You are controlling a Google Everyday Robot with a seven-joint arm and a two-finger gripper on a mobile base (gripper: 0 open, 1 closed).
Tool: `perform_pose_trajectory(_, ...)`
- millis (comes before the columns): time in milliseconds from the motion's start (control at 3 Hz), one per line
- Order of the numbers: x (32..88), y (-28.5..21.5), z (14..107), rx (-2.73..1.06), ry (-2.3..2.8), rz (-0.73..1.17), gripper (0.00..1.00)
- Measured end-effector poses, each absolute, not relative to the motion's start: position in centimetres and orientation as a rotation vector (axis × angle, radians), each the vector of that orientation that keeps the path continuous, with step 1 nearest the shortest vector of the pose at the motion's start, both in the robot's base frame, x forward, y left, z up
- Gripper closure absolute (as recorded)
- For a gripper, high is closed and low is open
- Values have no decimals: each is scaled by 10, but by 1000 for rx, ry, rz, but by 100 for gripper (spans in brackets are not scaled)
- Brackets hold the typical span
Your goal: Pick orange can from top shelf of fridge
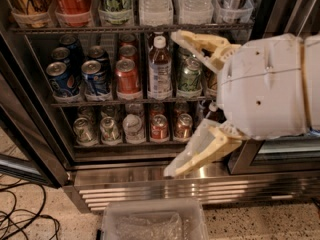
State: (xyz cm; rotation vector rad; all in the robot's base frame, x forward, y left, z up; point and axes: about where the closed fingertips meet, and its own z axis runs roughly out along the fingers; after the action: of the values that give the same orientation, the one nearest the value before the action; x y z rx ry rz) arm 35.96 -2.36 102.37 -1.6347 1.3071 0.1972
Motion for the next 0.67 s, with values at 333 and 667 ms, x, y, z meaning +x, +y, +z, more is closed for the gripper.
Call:
perform_pose_trajectory(333,331,45,1066,-1644,1061,354,0)
perform_pose_trajectory(667,320,65,1091,-1601,1015,394,0)
